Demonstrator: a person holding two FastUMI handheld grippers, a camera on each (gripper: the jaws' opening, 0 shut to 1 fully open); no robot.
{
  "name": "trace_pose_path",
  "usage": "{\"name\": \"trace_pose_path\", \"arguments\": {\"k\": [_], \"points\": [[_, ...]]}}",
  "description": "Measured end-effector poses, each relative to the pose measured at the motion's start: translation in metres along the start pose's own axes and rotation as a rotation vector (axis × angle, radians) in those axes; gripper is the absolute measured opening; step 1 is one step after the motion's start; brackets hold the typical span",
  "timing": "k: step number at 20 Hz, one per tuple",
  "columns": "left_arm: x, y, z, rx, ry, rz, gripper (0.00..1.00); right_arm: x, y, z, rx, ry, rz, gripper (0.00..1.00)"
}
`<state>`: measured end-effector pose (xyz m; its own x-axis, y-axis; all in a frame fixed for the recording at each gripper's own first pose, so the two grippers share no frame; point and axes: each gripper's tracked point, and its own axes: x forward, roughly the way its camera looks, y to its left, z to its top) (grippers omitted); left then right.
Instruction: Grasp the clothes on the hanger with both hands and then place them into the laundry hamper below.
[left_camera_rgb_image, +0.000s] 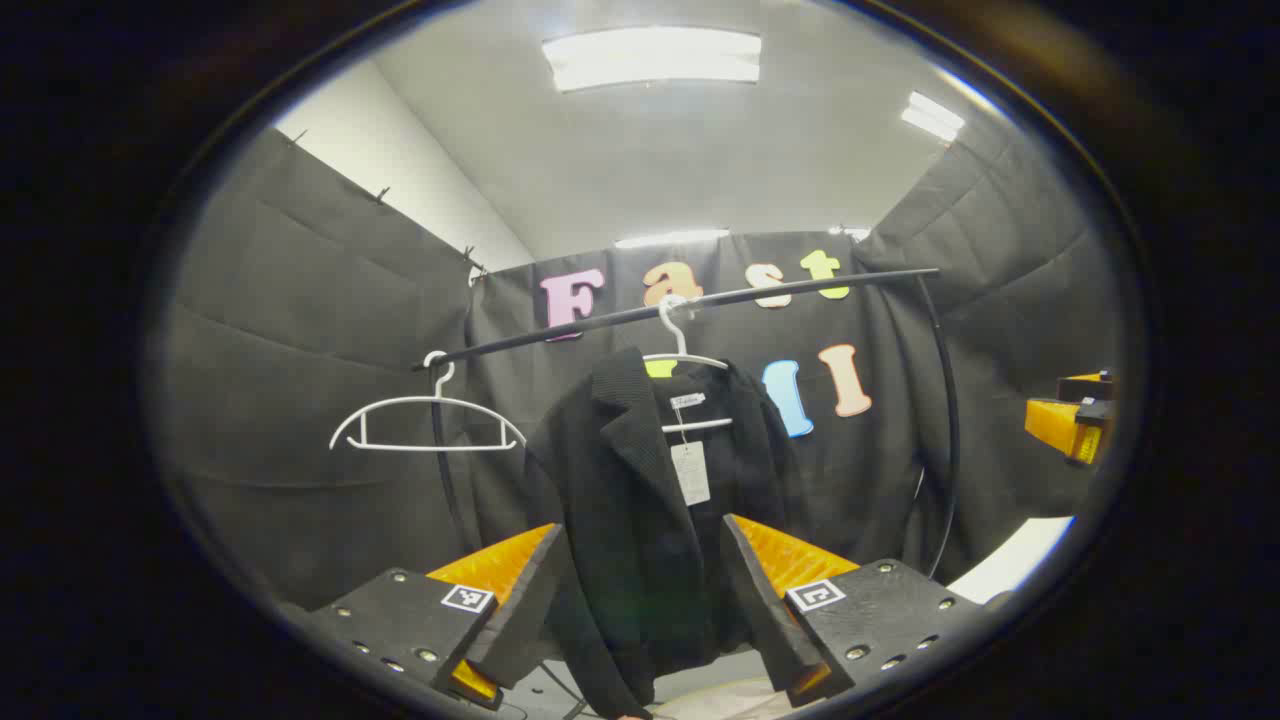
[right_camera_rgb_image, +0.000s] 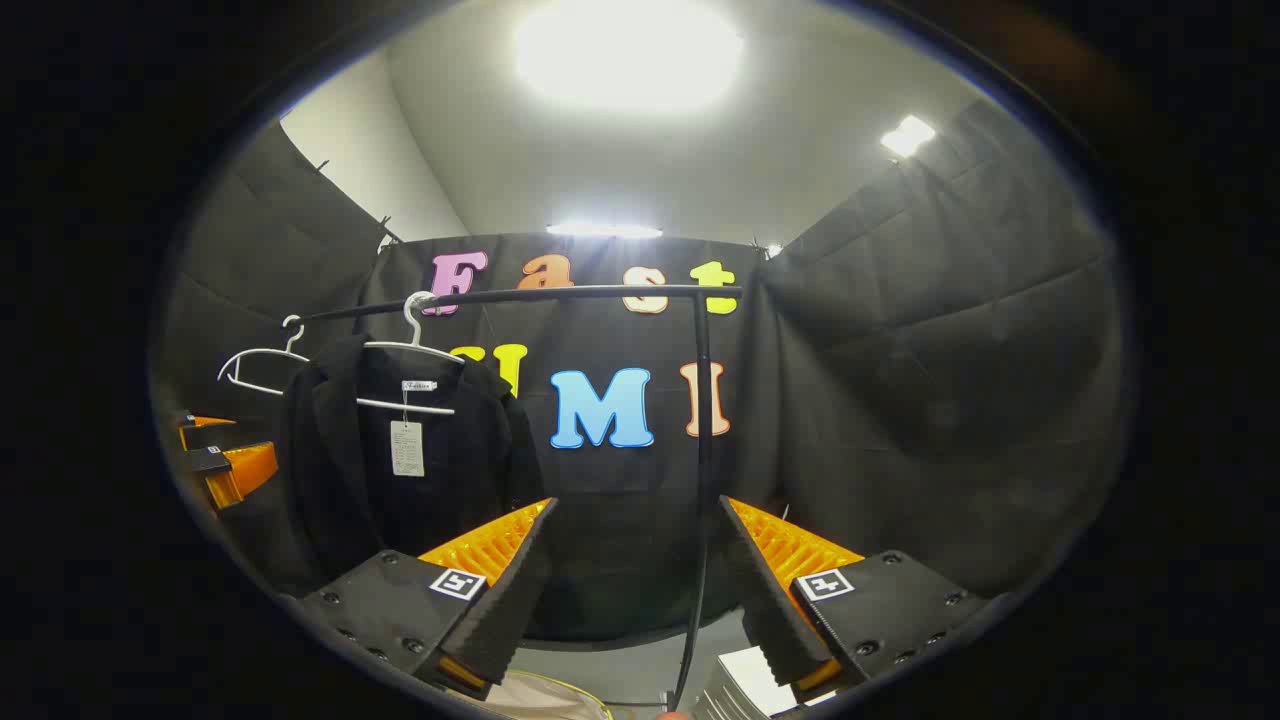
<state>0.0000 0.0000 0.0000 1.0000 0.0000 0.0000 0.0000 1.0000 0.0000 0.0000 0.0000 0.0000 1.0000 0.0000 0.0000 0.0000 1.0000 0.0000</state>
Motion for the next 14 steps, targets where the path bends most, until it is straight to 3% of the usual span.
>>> {"name": "trace_pose_path", "arguments": {"k": [14], "points": [[0.005,0.007,0.002,0.016,-0.020,-0.002,0.90,0.004,0.018,-0.003,0.003,0.003,0.012,0.97]]}}
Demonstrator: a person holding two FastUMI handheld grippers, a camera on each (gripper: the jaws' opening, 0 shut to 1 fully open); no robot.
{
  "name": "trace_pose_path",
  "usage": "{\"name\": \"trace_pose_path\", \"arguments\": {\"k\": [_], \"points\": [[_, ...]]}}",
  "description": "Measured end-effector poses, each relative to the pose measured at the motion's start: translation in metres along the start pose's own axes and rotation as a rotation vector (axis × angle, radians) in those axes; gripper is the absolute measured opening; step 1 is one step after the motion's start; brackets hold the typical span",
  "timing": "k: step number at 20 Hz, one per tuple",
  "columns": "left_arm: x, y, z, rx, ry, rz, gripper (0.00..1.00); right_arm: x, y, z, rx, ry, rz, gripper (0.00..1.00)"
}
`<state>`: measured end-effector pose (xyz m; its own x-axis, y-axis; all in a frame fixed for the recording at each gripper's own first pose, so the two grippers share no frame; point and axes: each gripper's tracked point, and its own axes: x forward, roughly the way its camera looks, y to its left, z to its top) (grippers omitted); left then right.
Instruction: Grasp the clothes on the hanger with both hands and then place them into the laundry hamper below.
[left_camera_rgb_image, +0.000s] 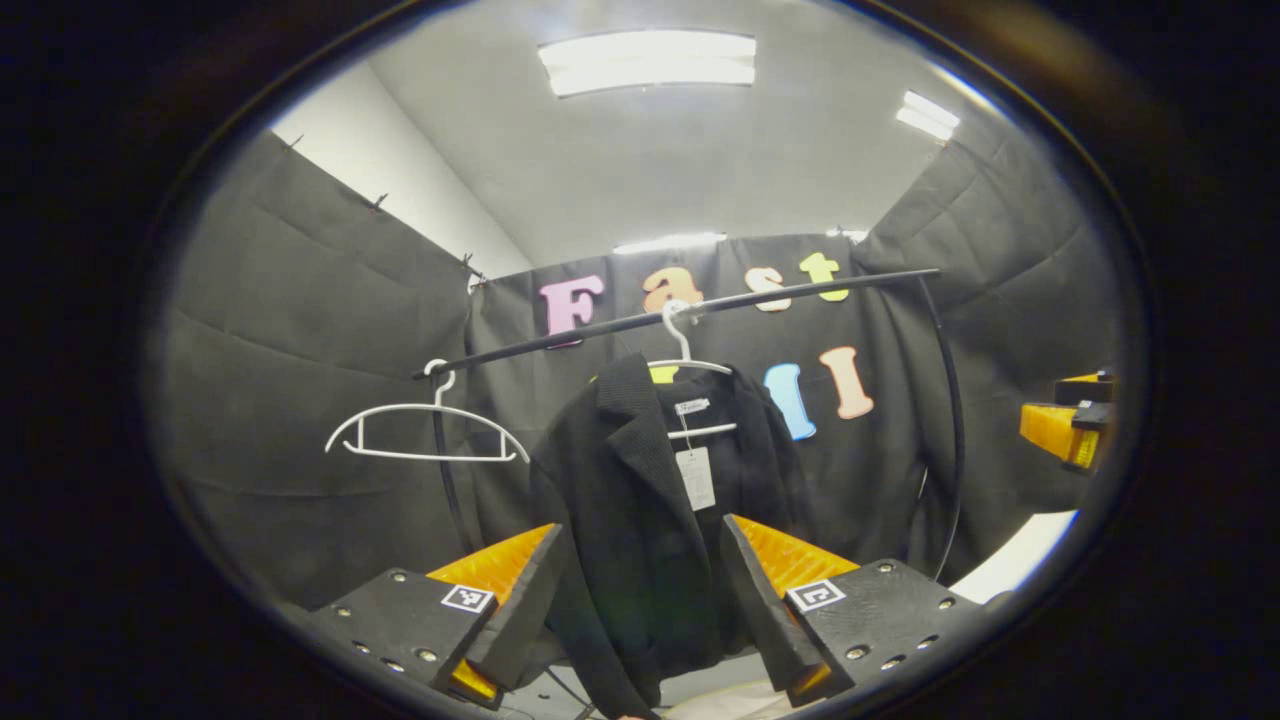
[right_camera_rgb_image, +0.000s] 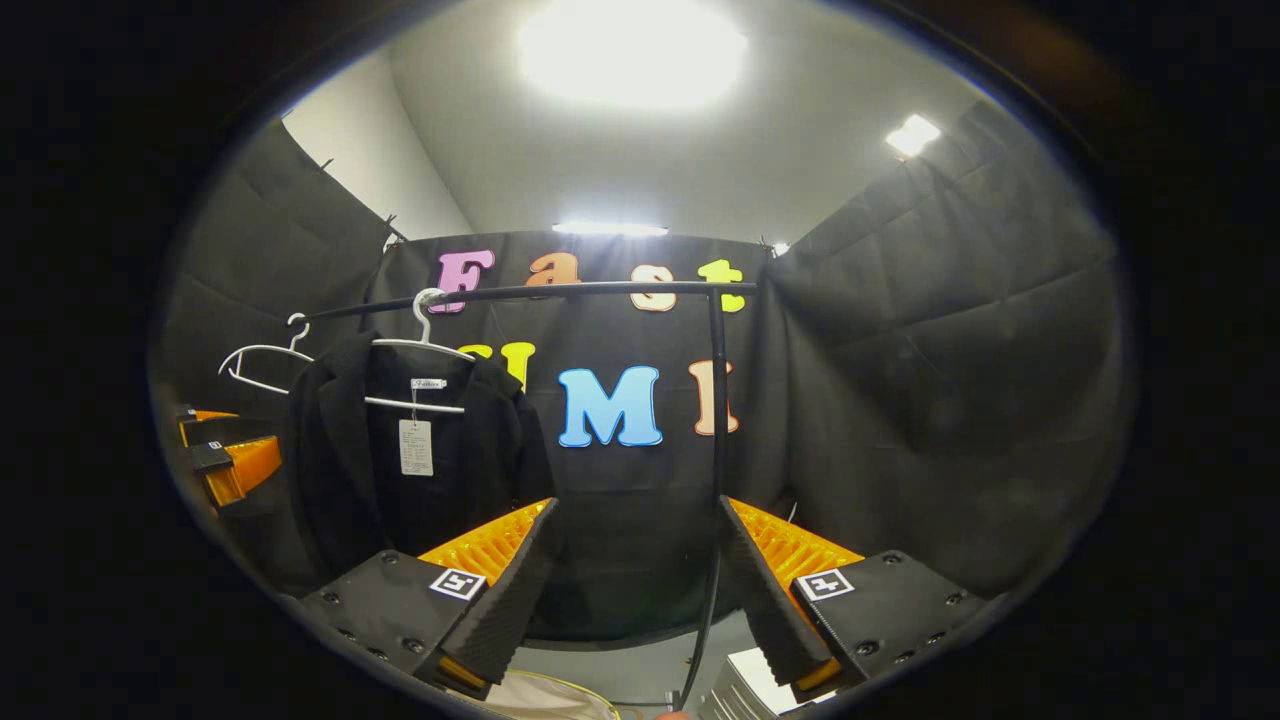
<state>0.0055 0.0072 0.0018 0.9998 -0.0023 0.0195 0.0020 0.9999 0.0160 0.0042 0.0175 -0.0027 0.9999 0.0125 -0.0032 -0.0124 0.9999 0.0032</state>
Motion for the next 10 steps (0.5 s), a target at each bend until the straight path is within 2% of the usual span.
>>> {"name": "trace_pose_path", "arguments": {"k": [10], "points": [[0.003,0.014,-0.005,-0.004,-0.003,-0.017,0.90,0.003,0.019,0.004,0.000,-0.006,-0.004,0.97]]}}
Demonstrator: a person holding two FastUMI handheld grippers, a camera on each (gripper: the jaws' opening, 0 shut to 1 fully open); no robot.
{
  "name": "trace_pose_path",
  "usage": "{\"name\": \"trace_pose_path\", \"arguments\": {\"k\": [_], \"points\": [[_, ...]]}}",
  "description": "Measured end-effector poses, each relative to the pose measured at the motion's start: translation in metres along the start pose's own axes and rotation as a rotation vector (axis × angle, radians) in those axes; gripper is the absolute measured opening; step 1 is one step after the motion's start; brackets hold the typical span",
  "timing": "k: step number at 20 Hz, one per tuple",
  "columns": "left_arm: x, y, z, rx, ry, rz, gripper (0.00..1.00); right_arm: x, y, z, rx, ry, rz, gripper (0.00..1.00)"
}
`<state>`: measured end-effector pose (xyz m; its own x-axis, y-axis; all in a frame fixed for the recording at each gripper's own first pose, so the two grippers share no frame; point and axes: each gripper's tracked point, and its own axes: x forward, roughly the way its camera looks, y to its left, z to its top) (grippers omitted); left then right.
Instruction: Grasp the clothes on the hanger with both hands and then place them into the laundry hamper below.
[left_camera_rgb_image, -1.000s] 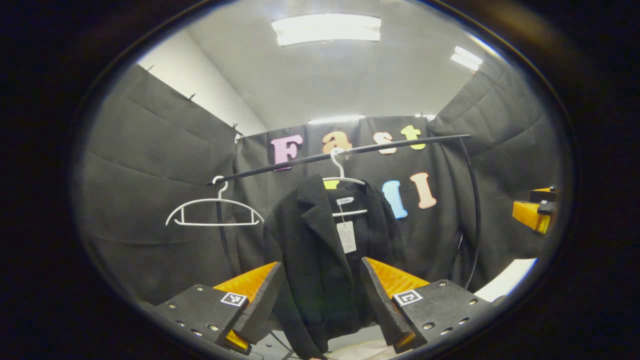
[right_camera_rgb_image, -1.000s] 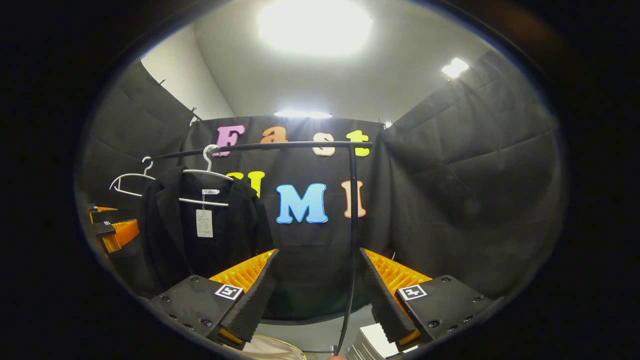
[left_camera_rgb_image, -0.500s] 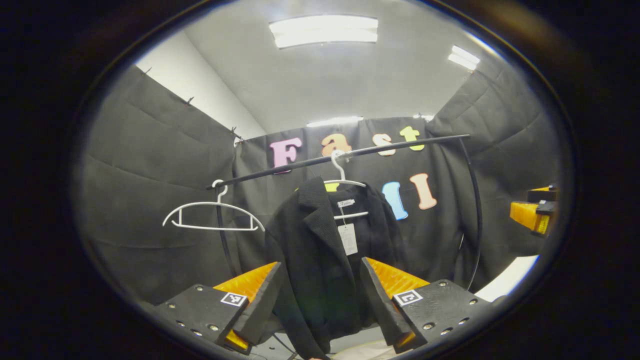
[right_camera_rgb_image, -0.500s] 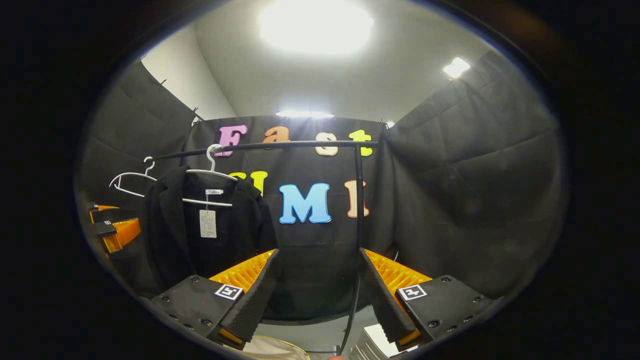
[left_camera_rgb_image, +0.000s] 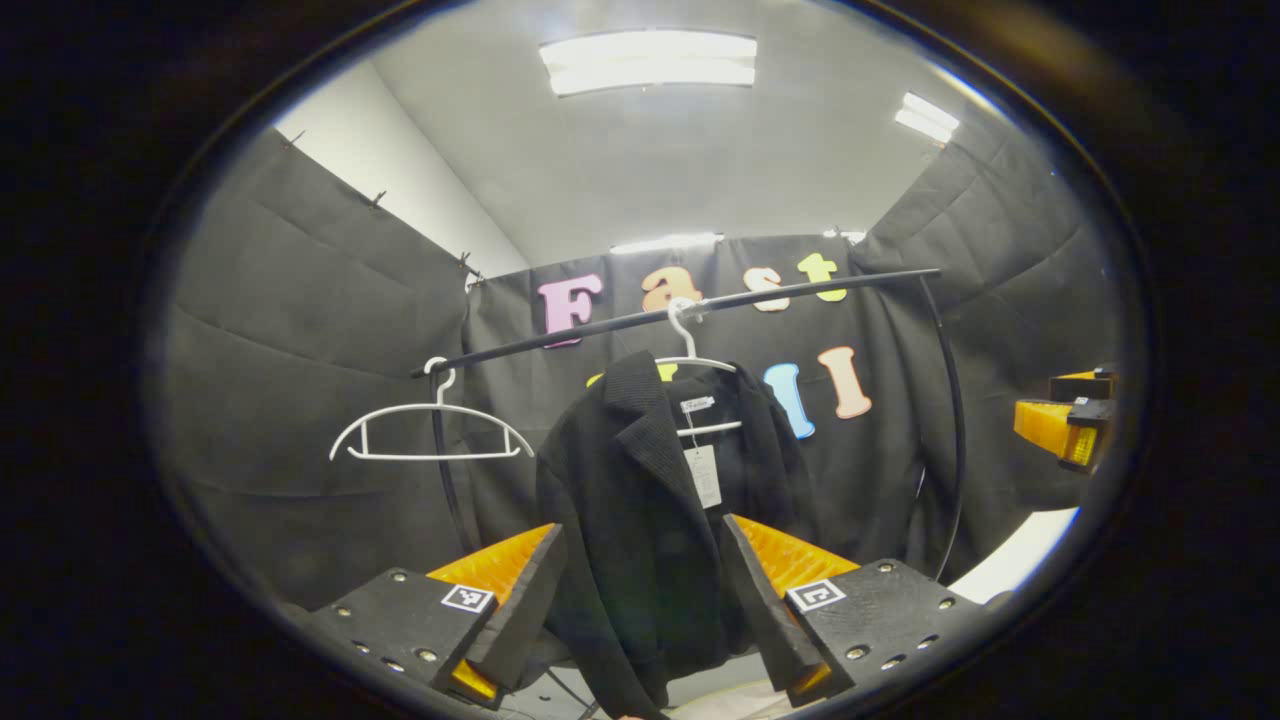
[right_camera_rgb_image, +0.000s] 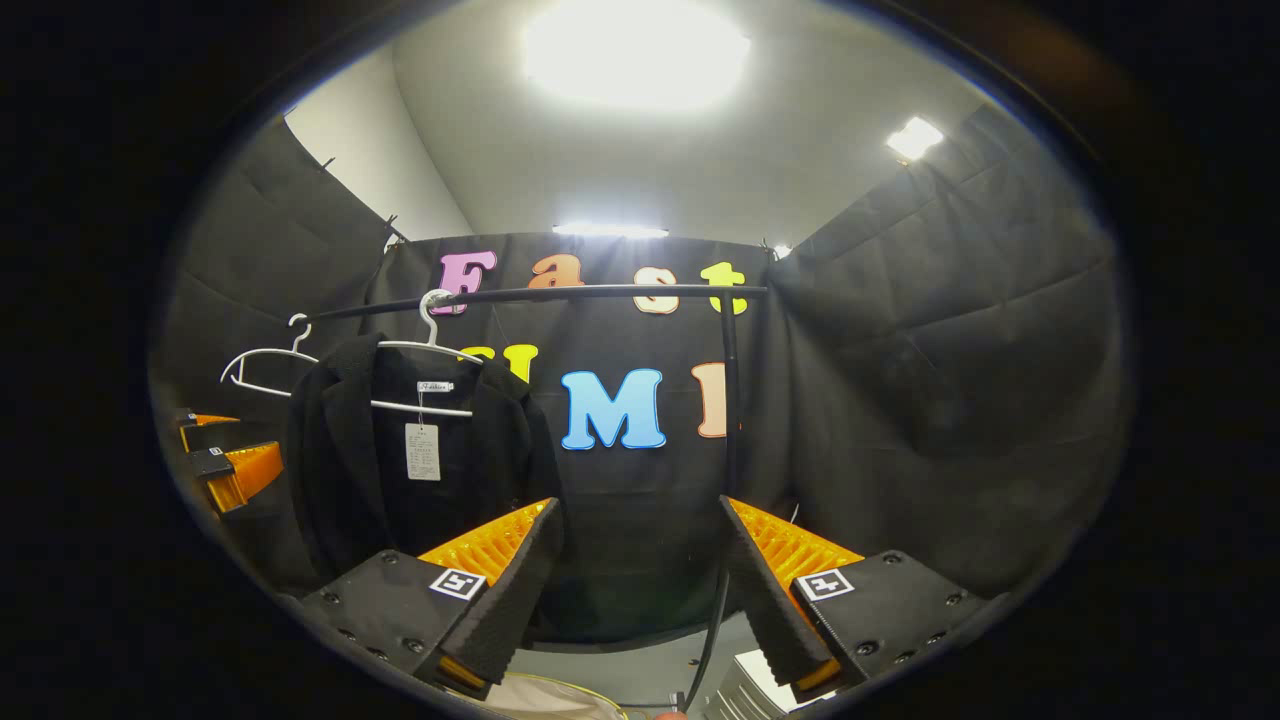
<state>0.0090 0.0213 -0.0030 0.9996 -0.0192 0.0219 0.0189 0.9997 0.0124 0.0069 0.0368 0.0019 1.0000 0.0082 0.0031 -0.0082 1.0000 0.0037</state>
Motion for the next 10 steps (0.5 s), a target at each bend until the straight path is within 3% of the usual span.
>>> {"name": "trace_pose_path", "arguments": {"k": [10], "points": [[0.016,0.002,0.009,0.013,-0.016,-0.030,0.90,0.023,0.037,0.014,0.026,-0.036,0.050,0.96]]}}
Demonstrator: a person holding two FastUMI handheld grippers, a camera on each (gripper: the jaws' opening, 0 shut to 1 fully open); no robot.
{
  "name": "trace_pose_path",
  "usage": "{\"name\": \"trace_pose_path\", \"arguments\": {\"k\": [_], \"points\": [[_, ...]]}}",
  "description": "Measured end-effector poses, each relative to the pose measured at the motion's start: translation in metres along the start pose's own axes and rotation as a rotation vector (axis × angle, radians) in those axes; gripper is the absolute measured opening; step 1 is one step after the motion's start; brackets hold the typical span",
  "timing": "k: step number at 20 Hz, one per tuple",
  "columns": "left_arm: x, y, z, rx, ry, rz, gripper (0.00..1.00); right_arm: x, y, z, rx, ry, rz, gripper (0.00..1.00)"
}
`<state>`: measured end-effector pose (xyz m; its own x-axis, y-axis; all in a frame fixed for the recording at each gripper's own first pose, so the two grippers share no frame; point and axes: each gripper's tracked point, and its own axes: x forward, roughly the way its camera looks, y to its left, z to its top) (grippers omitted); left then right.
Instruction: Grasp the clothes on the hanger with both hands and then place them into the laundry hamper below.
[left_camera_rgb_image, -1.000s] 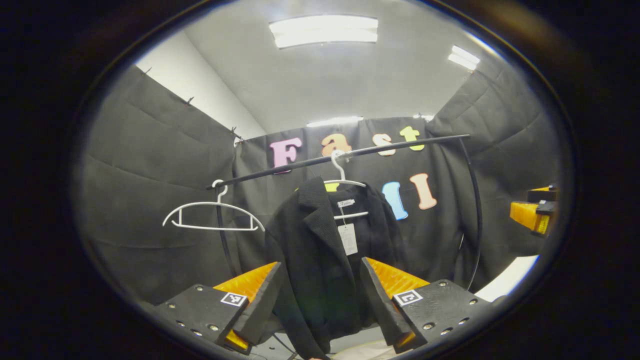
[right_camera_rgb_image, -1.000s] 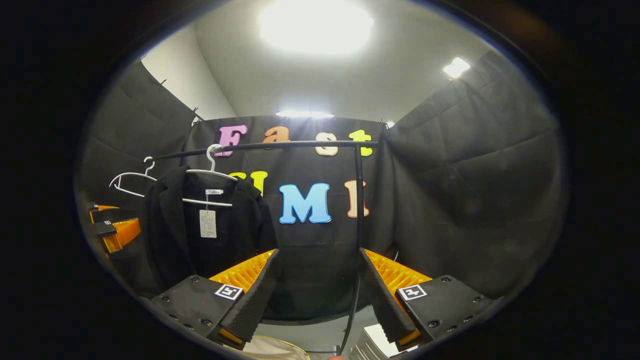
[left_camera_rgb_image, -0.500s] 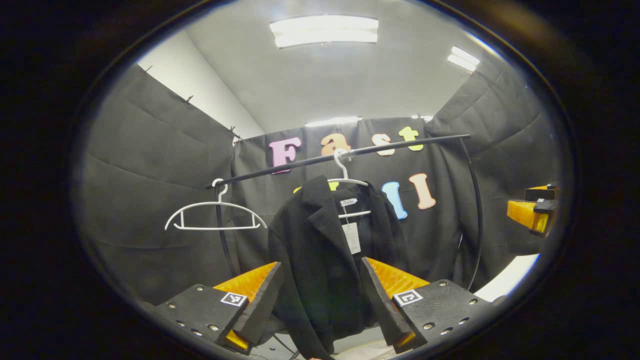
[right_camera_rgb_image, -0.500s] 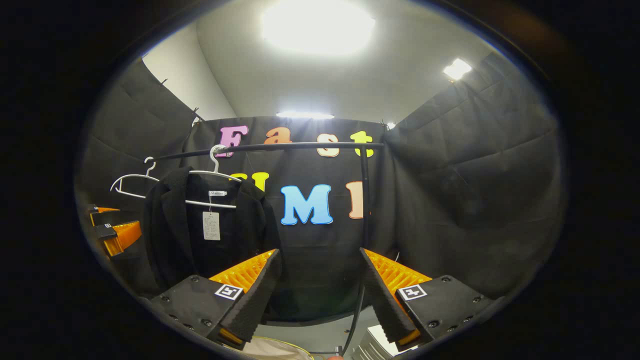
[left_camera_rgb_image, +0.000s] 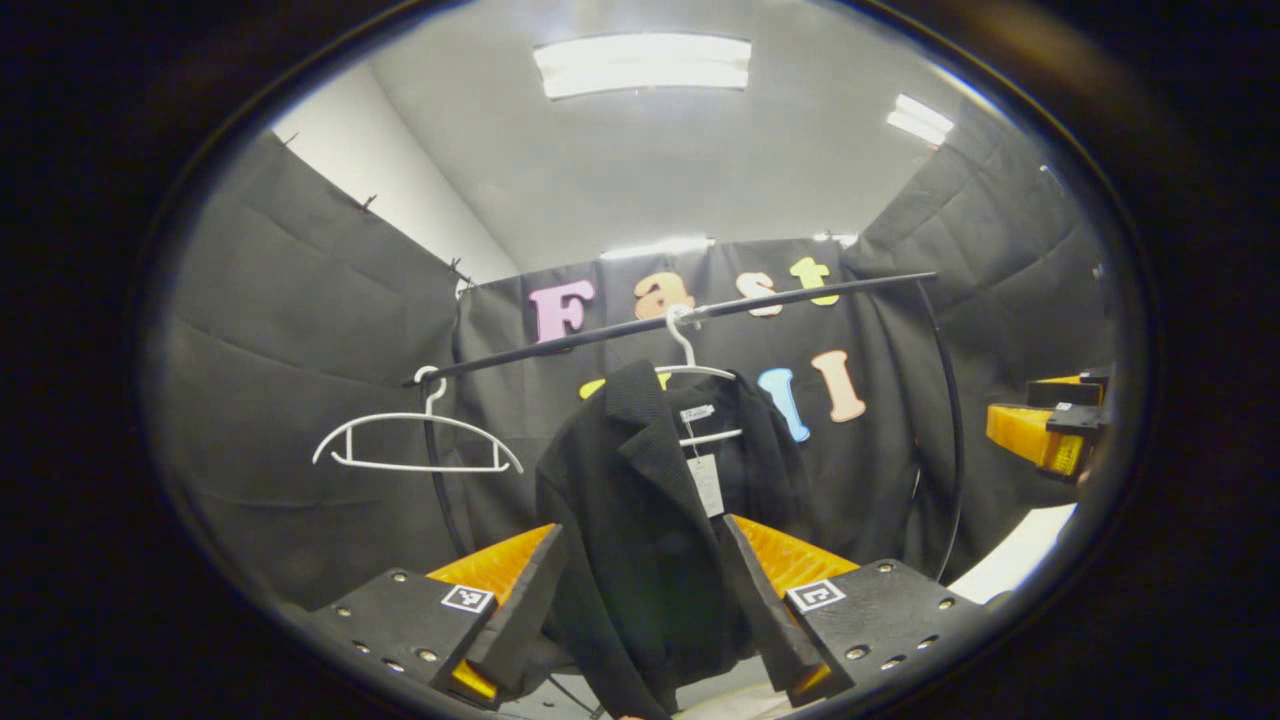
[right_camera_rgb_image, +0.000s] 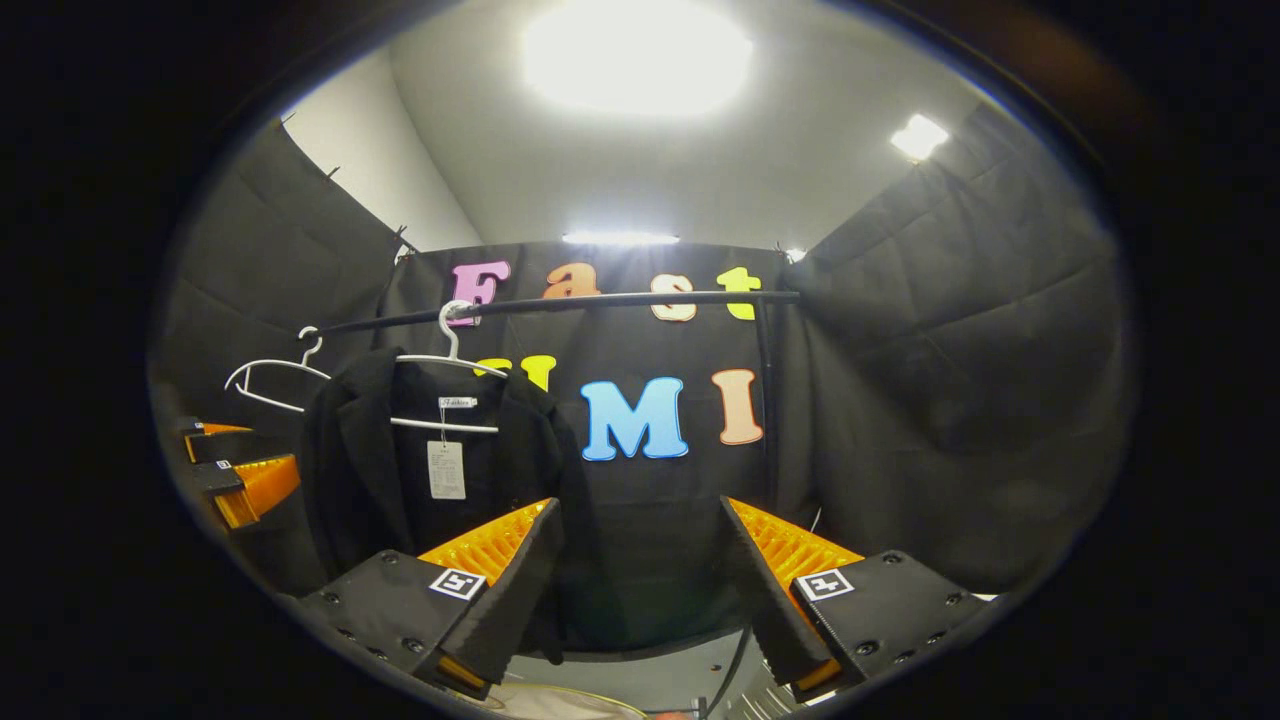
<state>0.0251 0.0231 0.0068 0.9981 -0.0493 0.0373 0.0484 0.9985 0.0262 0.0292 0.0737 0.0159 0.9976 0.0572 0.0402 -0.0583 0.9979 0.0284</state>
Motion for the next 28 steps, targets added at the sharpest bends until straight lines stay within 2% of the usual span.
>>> {"name": "trace_pose_path", "arguments": {"k": [5,13,28], "points": [[0.013,-0.005,-0.001,-0.013,0.008,0.029,0.89,0.030,0.024,0.003,0.014,-0.011,0.091,0.97],[0.067,-0.021,0.000,0.007,0.015,0.109,0.91,0.102,0.056,-0.007,0.061,0.010,0.246,0.97],[0.135,-0.023,-0.020,0.034,0.069,0.232,0.90,0.201,0.115,-0.023,0.125,0.023,0.435,0.96]]}}
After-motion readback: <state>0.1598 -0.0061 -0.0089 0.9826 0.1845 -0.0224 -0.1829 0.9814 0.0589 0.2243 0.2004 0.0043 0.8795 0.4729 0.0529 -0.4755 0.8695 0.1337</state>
